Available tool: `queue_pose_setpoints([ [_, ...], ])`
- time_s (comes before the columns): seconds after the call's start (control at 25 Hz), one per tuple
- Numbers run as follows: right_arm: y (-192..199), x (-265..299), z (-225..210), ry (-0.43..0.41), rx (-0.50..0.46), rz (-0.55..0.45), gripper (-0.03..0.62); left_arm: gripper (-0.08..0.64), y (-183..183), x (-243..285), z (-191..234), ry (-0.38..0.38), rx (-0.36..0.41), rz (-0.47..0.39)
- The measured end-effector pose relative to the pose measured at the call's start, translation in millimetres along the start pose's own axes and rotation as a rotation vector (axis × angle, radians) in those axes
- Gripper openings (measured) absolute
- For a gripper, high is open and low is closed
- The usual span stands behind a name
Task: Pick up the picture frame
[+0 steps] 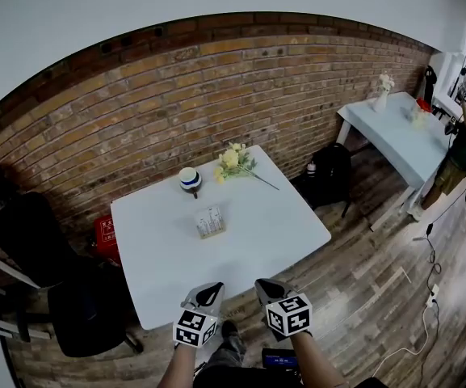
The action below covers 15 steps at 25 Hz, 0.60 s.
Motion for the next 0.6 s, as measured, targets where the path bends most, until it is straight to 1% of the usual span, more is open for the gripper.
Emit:
queue_pose_setpoints([
  [0.36, -48.2, 86.5, -19.0, -0.005, -0.014, 0.003, 0.009, 0.011, -25.5, 52.1, 79.9, -0.007, -0.013, -0.007],
  [0.6, -62.0, 129.0, -21.4, -0.021, -0.025, 0.019, 0.009, 0.011, -32.4, 70.8, 120.0, -0.028, -0.031, -0.013],
])
Point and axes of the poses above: the fingertips, and each gripper's own axes: x forward along the fingers, z to its left, y out of its underside, the point moved 3 cm from there along -x, backward along the fingers, and after that the axes turned 10 degrees about -z, right-handed, at the moved point
